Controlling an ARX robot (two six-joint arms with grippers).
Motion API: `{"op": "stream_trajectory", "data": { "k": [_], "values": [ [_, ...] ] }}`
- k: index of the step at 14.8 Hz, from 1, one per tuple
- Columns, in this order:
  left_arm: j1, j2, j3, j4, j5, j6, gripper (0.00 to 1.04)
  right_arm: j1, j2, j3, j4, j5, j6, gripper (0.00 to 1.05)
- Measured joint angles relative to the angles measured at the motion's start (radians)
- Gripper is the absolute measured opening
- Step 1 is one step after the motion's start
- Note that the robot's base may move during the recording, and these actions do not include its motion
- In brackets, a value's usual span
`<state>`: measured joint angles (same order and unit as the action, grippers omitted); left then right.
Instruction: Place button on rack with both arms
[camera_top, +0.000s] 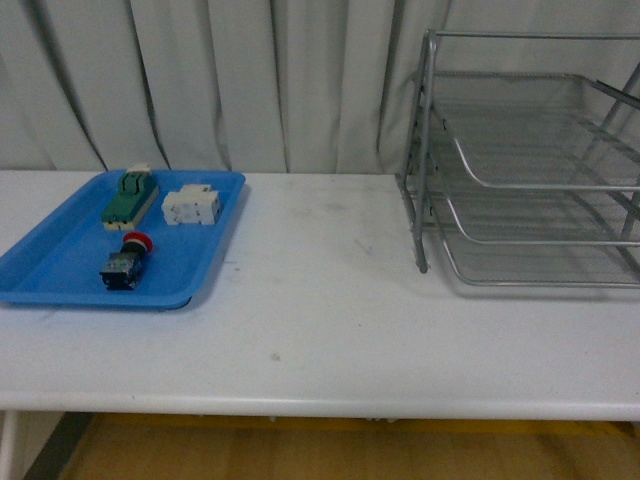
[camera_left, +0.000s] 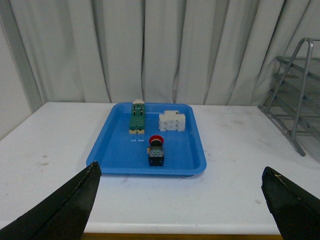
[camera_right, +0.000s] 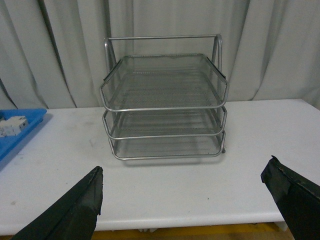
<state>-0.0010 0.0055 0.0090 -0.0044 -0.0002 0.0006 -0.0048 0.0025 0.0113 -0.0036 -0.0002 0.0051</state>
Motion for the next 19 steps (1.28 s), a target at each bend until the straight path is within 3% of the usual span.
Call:
{"op": "stream_trajectory", "data": {
  "k": [7,8,9,11,12,14,16,19],
  "values": [
    [0.0,0.0,0.0,0.0,0.0,0.0,0.98,0.0,0.0,0.0,0.0,0.0,0.0,0.98],
    [0.0,0.0,0.0,0.0,-0.001,0.0,0.98,-0.043,0.073,0.053,-0.15,-0.12,0.072,0.98],
    [0.0,0.0,0.0,0.002,0.0,0.0,0.98,-0.107,0.316,0.112,-0.072,-0.266,0.274,0.98],
    [0.0,0.0,0.0,0.001,0.0,0.0,0.98,-0.129,0.702,0.124,0.301,-0.379,0.643,0.98],
    [0.0,0.0,0.0,0.001,0.0,0.0,0.98,-0.143,0.994,0.13,0.571,-0.318,0.822,0.98],
    [0.0,0.0,0.0,0.001,0.0,0.0,0.98,-0.128,1.399,0.227,0.946,-0.24,0.966,0.98],
    [0.0,0.0,0.0,0.001,0.0,0.0,0.98,-0.083,1.676,0.359,1.094,-0.195,1.034,0.98],
    [0.0,0.0,0.0,0.001,0.0,0.0,0.98,-0.07,1.744,0.397,1.086,-0.177,1.048,0.98]
  ]
}}
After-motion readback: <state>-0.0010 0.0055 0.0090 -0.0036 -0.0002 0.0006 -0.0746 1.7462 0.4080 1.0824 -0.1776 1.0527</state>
